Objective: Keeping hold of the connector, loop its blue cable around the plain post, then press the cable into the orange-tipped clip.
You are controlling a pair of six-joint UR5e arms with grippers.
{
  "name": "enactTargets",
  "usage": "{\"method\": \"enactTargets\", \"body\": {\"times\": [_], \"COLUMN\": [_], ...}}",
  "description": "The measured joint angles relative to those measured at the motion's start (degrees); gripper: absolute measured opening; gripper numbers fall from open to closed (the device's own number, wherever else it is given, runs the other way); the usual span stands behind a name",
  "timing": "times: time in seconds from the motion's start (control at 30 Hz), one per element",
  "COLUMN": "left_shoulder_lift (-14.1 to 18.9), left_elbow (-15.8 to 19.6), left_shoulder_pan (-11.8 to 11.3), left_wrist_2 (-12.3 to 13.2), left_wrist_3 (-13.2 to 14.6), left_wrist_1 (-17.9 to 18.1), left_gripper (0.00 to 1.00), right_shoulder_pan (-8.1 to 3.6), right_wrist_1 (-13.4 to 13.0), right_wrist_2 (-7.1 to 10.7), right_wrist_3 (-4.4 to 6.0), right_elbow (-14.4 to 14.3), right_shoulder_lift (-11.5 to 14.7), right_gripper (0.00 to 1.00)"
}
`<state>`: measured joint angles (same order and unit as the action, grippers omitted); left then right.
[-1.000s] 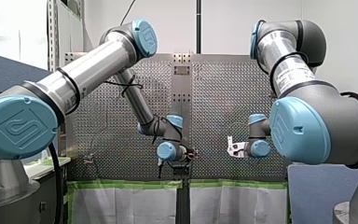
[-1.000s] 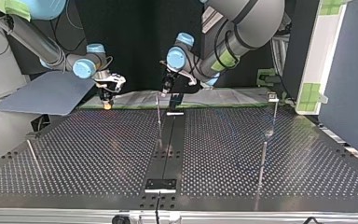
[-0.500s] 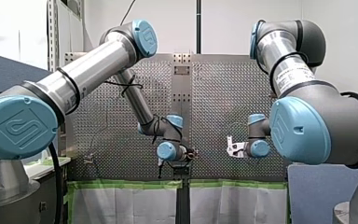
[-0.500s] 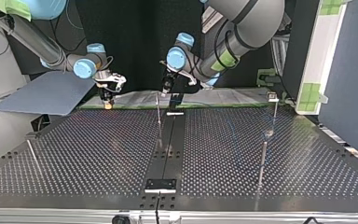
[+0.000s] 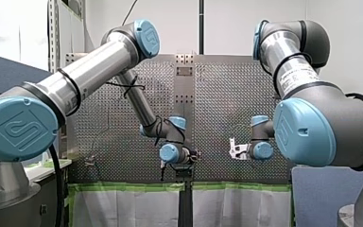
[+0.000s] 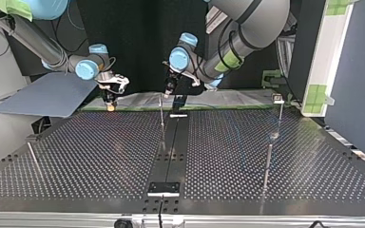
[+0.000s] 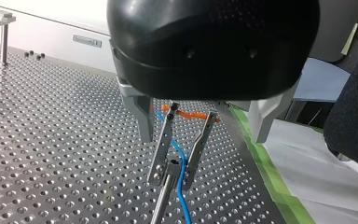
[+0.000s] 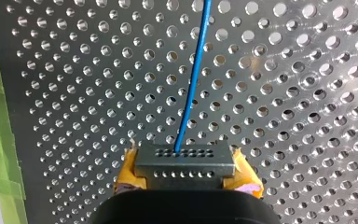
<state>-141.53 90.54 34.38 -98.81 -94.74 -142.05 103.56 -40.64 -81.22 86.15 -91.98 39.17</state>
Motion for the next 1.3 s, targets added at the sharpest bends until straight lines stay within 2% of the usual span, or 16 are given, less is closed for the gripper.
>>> {"method": "enactTargets", "body": {"times": [0.37, 0.5, 0.63, 0.87, 1.13, 1.3], "left_shoulder_lift": [0.01, 0.95, 3.16, 7.38, 11.89, 14.77], "left_elbow": [0.0, 0.88, 3.08, 7.3, 11.8, 14.69], "left_shoulder_pan": [0.18, 0.55, 1.0, 1.18, 0.9, 1.03], "left_wrist_2": [-0.06, -0.8, -2.89, -7.08, -11.6, -14.3], "left_wrist_3": [0.62, 1.82, 3.34, 3.2, -0.46, -2.44], "left_wrist_1": [-0.15, -0.89, 0.37, 3.0, 0.45, 0.27], "left_gripper": [1.0, 1.0, 1.0, 1.0, 1.0, 1.0], "right_shoulder_pan": [0.06, 0.1, 0.11, 0.17, 0.43, 0.65], "right_wrist_1": [0.03, 0.03, 0.01, -0.1, 0.1, 0.7], "right_wrist_2": [0.0, 0.0, 0.0, 0.0, 0.0, 0.01], "right_wrist_3": [0.0, 0.0, 0.0, 0.0, -0.03, 0.0], "right_elbow": [0.0, 0.0, 0.0, 0.0, 0.0, 0.0], "right_shoulder_lift": [0.0, -0.01, -0.05, -0.07, -0.08, -0.09], "right_gripper": [0.0, 0.0, 0.0, 0.0, 0.0, 0.0]}}
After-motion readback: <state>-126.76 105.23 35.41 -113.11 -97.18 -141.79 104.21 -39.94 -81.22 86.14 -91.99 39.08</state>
